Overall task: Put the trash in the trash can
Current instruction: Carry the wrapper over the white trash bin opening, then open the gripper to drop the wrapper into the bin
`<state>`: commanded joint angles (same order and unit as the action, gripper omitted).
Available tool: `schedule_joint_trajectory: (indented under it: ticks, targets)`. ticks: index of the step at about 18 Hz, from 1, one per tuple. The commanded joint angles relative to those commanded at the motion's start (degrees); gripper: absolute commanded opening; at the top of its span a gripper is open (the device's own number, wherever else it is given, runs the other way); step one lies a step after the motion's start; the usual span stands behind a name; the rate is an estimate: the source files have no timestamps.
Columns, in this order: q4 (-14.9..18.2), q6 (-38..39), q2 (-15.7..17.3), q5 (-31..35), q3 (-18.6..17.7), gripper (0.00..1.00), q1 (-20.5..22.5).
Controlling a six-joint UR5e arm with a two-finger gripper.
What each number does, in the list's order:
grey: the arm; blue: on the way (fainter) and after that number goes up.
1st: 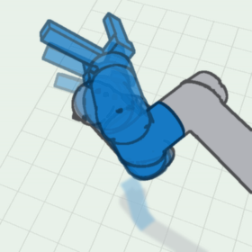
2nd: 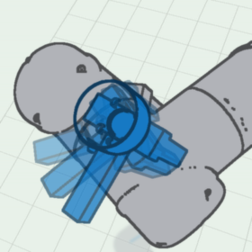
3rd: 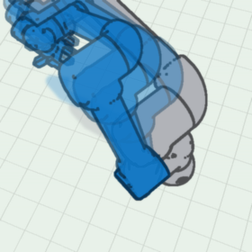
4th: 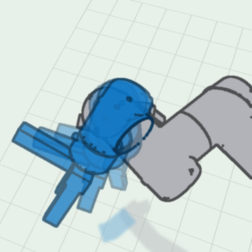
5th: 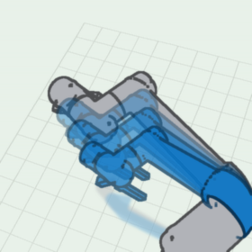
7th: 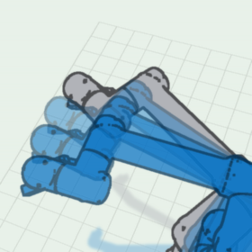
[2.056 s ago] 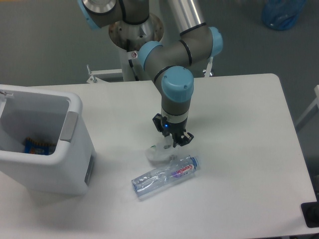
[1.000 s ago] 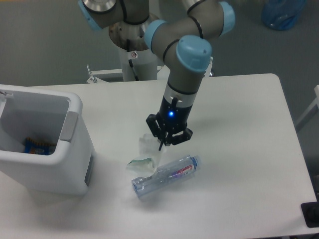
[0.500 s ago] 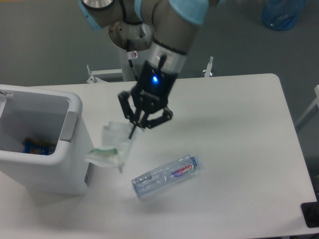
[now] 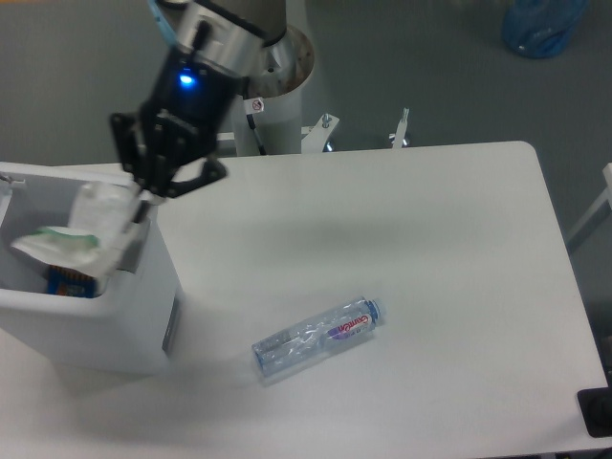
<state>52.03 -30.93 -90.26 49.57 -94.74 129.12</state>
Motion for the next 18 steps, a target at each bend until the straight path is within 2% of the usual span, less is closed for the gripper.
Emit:
schedule_joint_trajectory:
  ticks: [3,4,5,9,10,15,18]
  targets:
    - [-0.44,-0.35,0.00,0.00,-1.06,0.60,-0.89]
    - [-0.53,-0.44,0.00,0.09,-1.41,0.88,-0.89]
    - [-0.62,-0.44,0.09,0.09,-1.67,0.98,-0.89]
    - [-0.70,-0.35,-0.70,0.26,-1.33,1.00,-0.80]
    - [-1.66,-0.35,-1.31,0.35,-1.33,1.00,-0.19]
    - [-3.34,-0.35,-7.37,0.09,-0.10,1.00,9.64]
    - [-3.60,-0.44,-9.92,0.35,0.96,1.00,13.08]
